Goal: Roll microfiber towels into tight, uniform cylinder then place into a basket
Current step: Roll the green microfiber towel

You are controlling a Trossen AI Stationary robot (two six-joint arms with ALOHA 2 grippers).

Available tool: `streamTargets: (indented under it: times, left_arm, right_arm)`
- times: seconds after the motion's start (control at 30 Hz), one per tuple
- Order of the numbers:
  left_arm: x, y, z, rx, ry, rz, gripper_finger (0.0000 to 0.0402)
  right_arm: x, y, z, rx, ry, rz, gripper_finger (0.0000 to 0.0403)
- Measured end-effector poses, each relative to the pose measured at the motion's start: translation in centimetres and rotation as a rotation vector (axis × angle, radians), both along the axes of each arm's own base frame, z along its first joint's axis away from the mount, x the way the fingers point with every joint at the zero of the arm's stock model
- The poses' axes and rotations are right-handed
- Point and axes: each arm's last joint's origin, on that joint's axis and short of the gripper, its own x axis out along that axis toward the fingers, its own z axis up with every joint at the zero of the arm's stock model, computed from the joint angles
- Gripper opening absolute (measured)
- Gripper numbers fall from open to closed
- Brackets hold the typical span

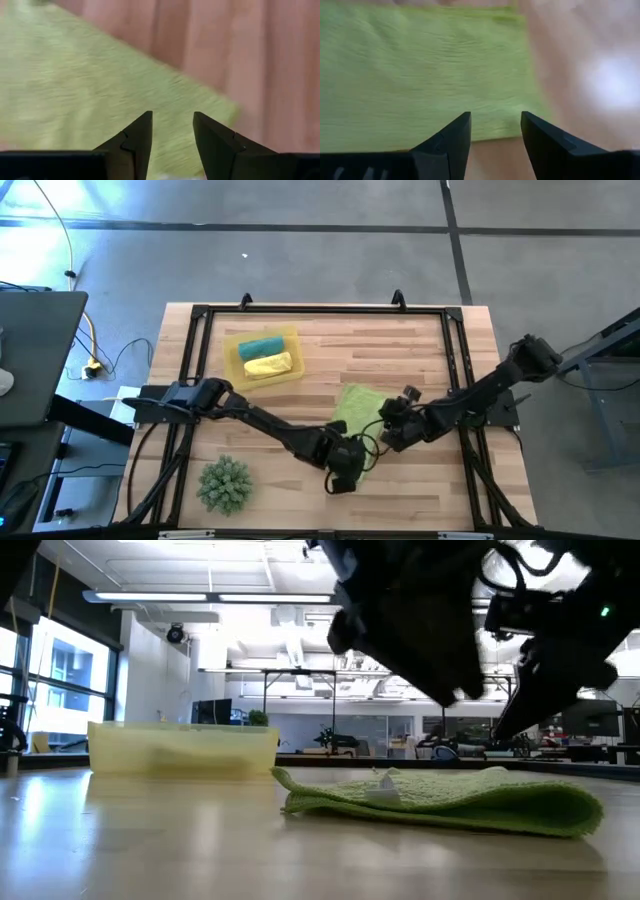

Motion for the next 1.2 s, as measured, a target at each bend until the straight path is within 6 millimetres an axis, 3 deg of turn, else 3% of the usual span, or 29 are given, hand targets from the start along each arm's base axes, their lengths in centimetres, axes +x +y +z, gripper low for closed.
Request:
streamTargets:
  times: [0.13, 0.27, 0.57, 0.77, 1.0, 1.1, 1.2]
  left_arm:
    - [-0.6, 1.3, 0.4, 0.074, 0.115, -0.024, 0.0131]
    - [-1.5, 2.4, -0.1, 0.069, 0.258, -0.067, 0.0131]
    - [-1.3, 1.8, -2.8, -0.002, 0.354, -0.169, 0.0131]
    - [-1.2, 0.2, -4.2, -0.039, 0.338, -0.09, 0.0131]
    - [0.2, -1.8, -5.1, -0.094, 0.166, 0.001, 0.0131]
    - [0.1, -2.3, -4.2, -0.089, 0.164, -0.019, 0.0131]
    - [0.1, -2.7, -2.0, -0.074, 0.146, -0.069, 0.0131]
  right_arm:
    - [0.3, 1.5, -0.1, 0.213, -0.16, -0.087, 0.0165]
    - [0.5, 2.5, -1.1, 0.262, -0.218, -0.135, 0.0165]
    - [0.7, 2.5, -4.7, 0.194, -0.123, -0.22, 0.0165]
    - [1.2, 1.4, -5.5, 0.03, -0.067, -0.166, 0.0165]
    - [1.7, 0.3, -4.8, -0.111, 0.059, 0.029, 0.0165]
    - [1.5, 0.4, -3.2, -0.094, 0.08, 0.066, 0.0165]
    - [0.9, 1.0, -1.0, -0.093, 0.05, 0.095, 0.0165]
